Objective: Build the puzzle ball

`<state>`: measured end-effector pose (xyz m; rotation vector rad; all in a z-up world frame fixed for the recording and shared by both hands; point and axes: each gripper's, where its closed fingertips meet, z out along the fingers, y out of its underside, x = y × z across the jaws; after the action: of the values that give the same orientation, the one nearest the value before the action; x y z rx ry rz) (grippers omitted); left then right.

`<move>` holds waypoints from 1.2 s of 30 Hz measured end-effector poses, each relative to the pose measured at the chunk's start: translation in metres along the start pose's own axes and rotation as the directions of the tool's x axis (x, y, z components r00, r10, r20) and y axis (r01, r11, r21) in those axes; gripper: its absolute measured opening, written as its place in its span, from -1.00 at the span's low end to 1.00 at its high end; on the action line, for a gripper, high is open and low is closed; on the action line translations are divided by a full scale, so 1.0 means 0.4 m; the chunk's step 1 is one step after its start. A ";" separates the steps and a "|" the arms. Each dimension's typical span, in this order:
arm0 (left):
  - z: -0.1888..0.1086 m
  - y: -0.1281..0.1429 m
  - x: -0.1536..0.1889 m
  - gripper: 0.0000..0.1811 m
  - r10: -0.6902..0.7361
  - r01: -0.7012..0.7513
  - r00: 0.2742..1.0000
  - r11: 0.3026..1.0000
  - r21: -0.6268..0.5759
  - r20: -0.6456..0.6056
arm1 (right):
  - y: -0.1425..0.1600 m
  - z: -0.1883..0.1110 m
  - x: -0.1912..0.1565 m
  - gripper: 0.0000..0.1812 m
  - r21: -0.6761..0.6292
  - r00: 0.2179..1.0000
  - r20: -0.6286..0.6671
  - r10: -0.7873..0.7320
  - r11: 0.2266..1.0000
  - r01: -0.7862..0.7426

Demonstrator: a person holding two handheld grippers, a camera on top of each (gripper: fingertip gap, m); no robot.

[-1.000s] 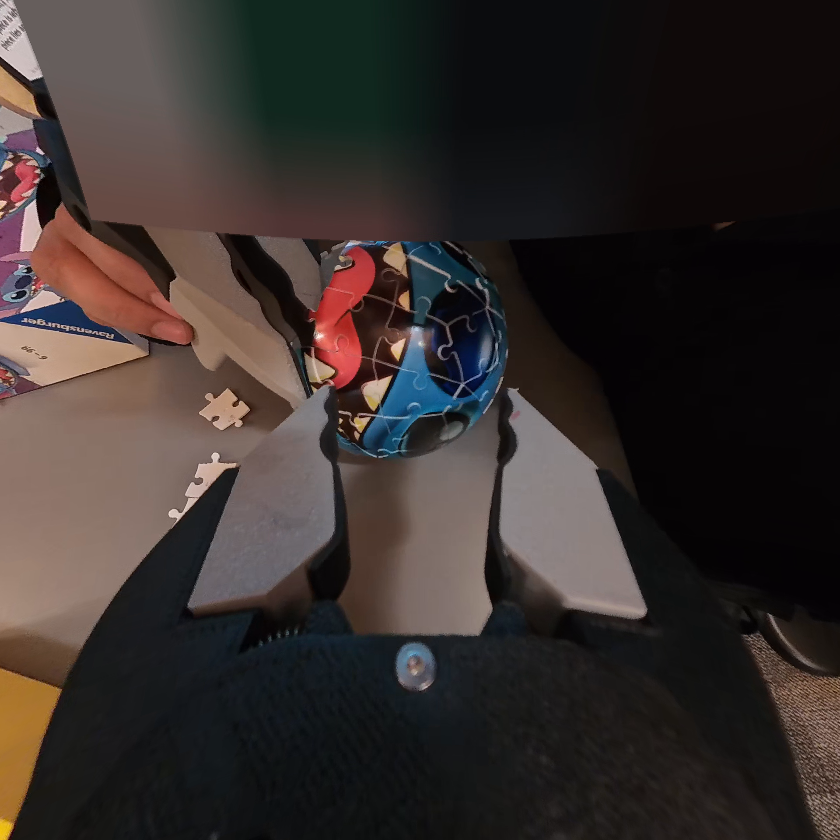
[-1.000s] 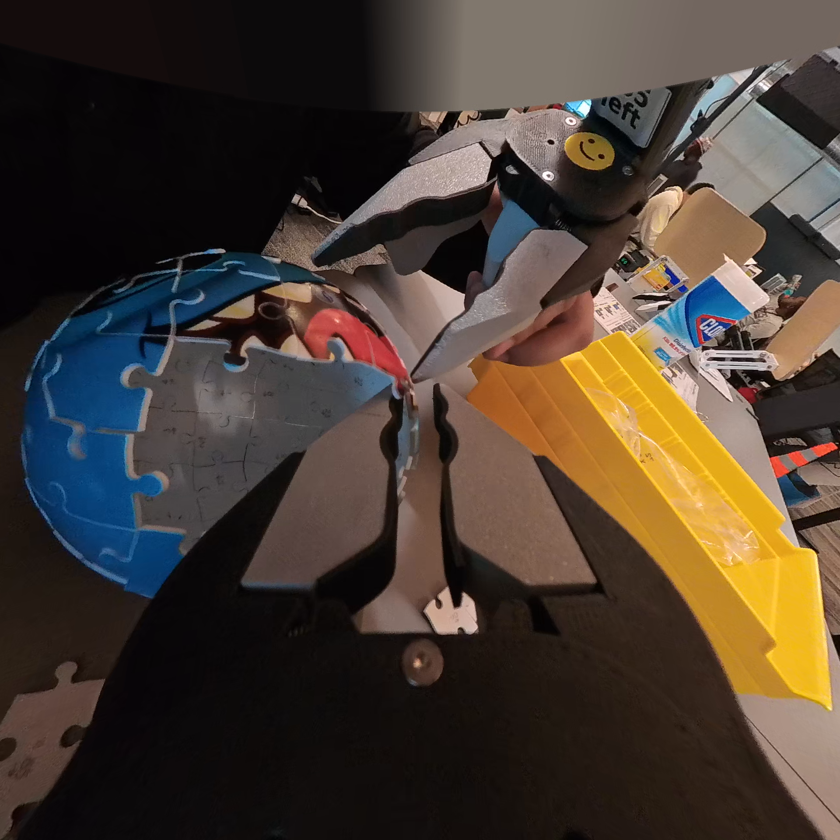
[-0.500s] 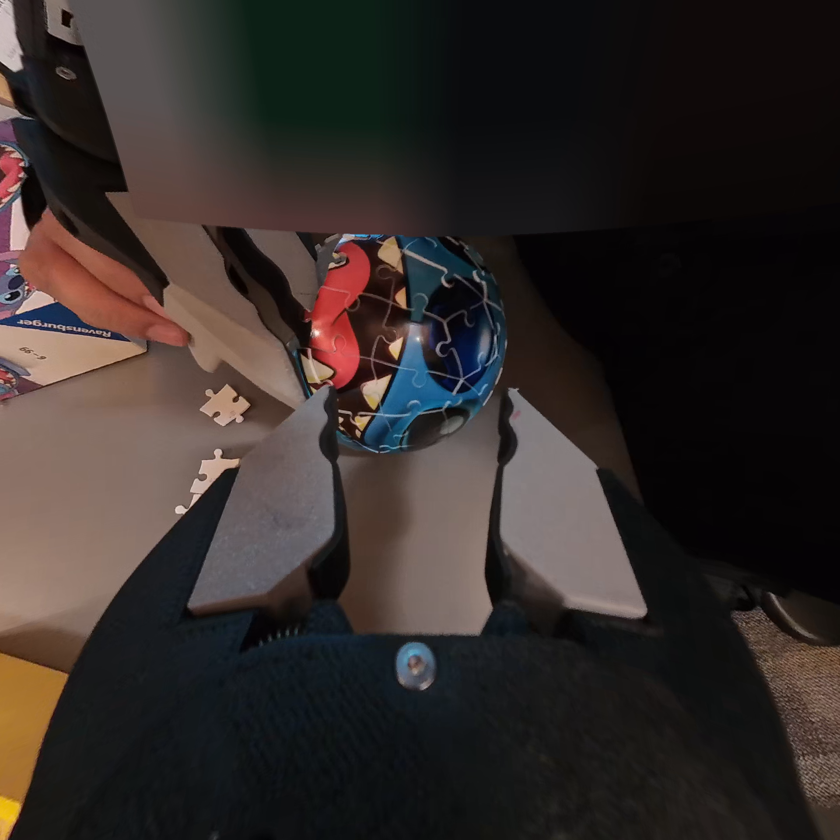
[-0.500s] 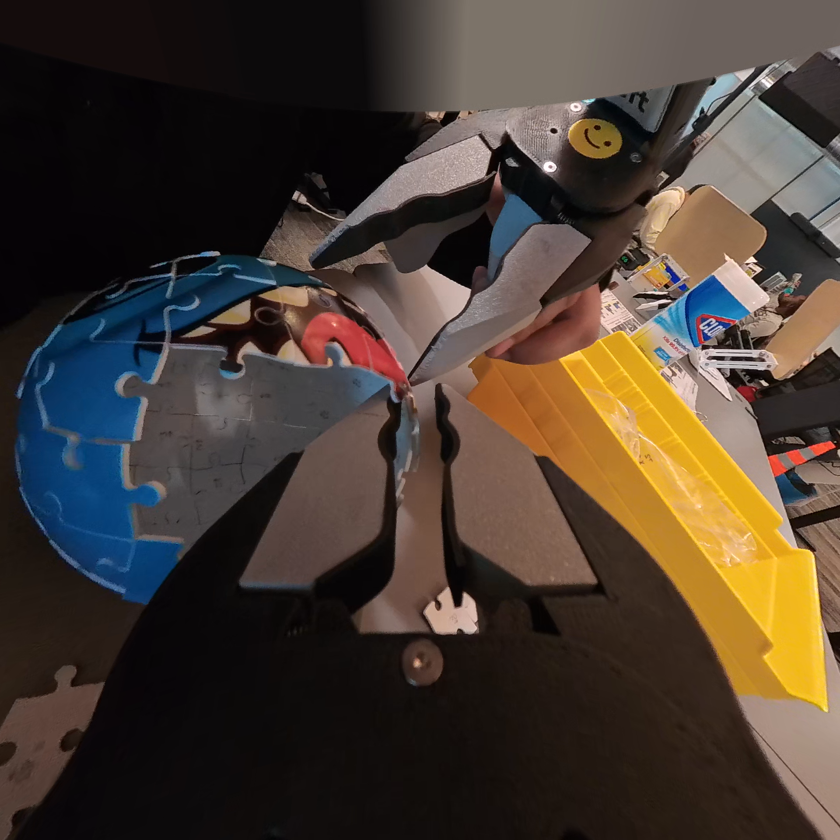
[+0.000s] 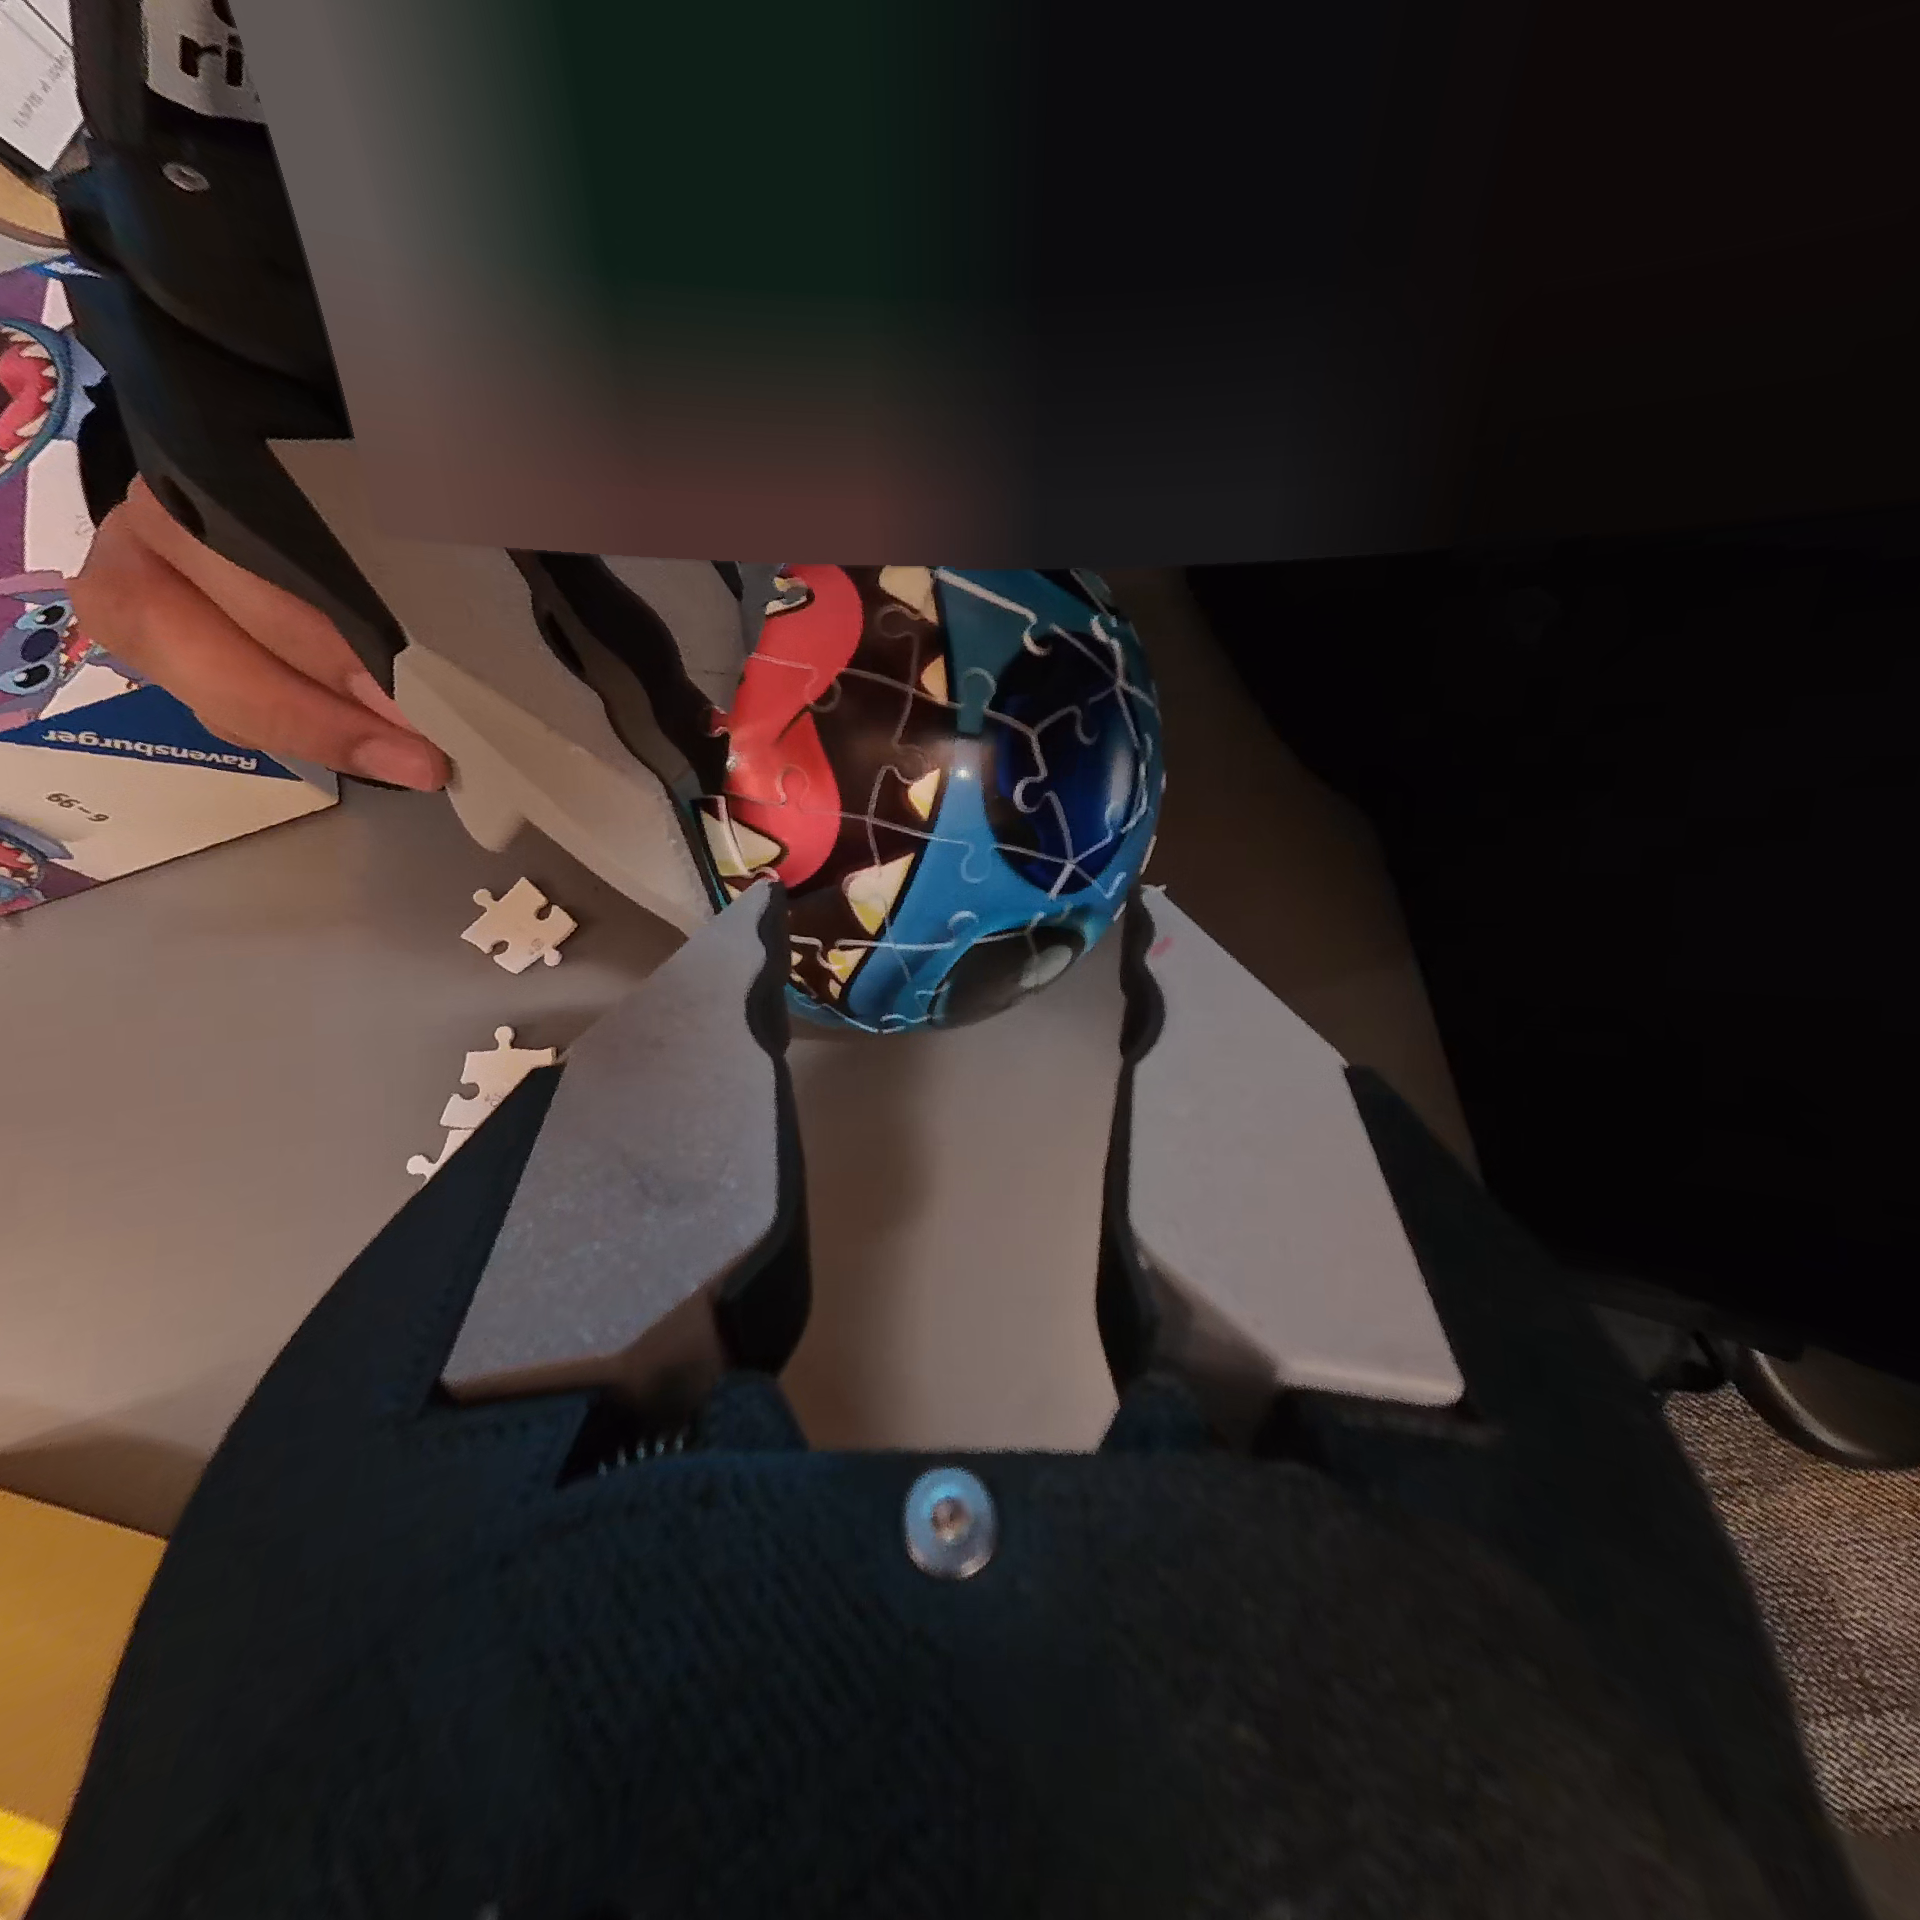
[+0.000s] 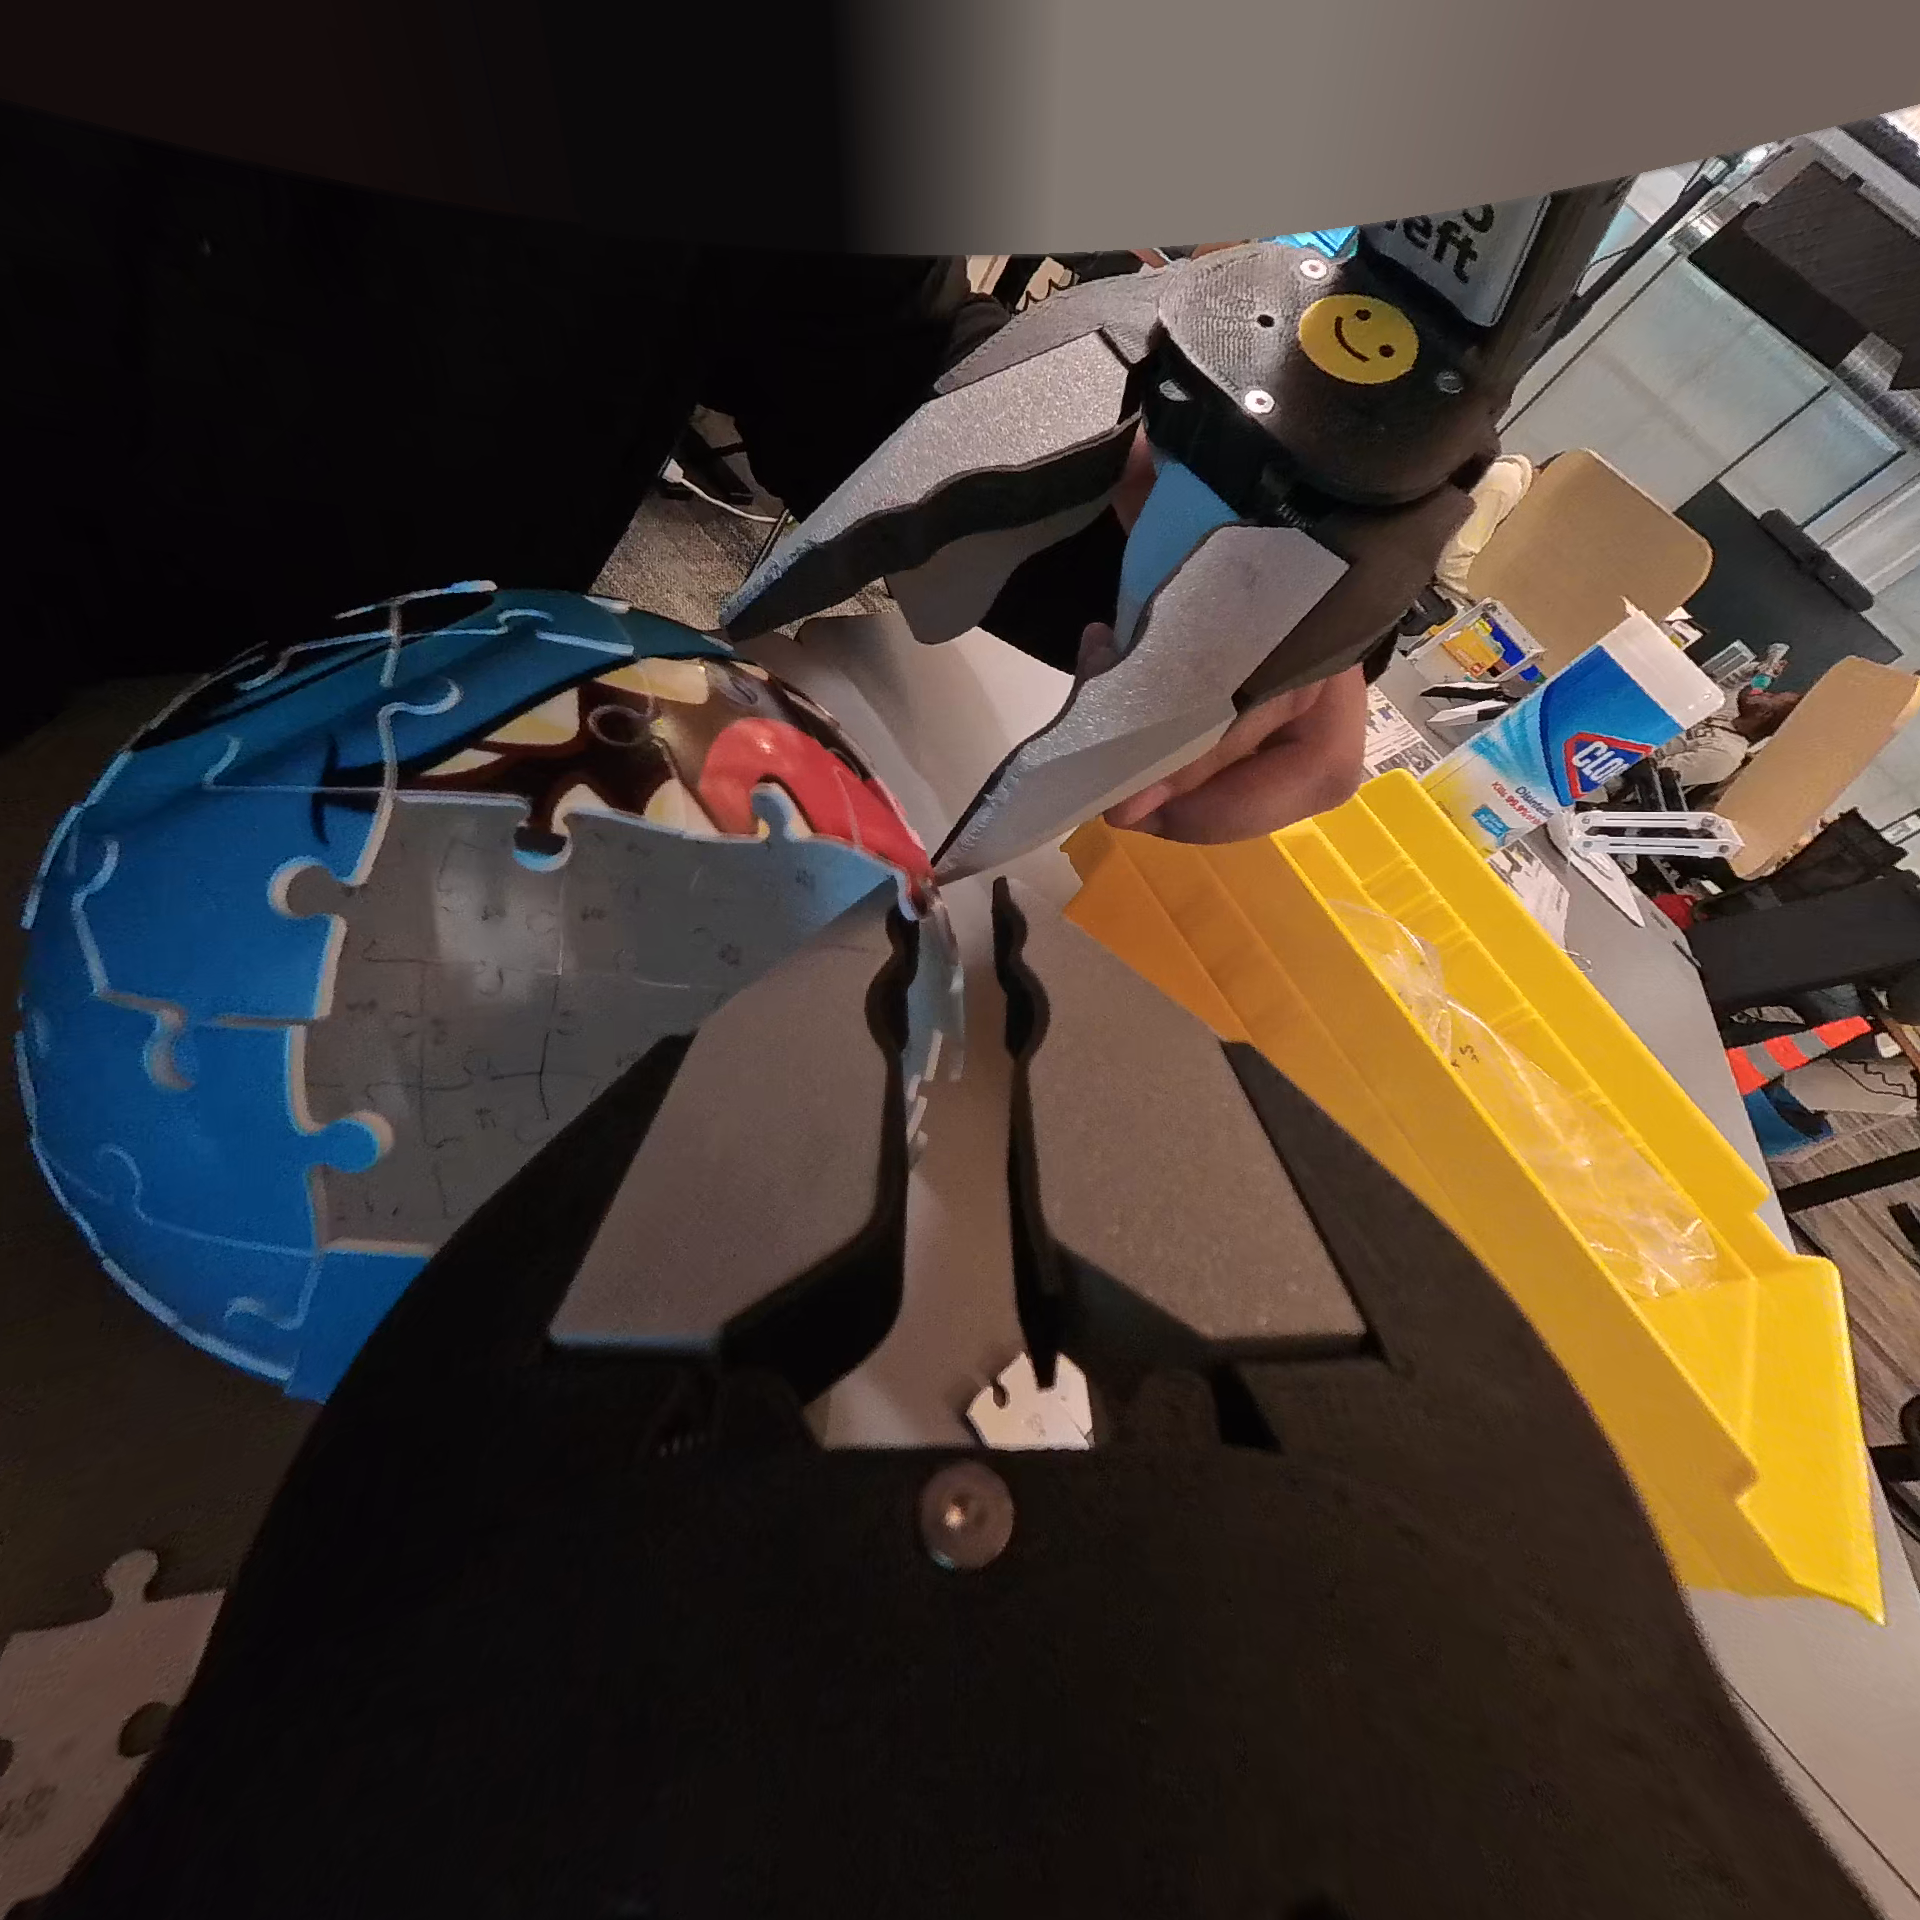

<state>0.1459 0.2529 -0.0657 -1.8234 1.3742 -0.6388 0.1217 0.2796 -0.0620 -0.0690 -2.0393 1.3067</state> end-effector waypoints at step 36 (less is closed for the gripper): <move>0.000 -0.004 0.005 -0.38 0.021 -0.021 1.000 1.000 -0.006 -0.017 | -0.009 0.000 -0.016 -1.00 0.002 0.998 0.035 -0.052 0.999 0.052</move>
<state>0.1472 0.2512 -0.0646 -1.8099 1.4062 -0.6406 0.1275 0.2753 -0.0627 0.0069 -2.0558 1.2855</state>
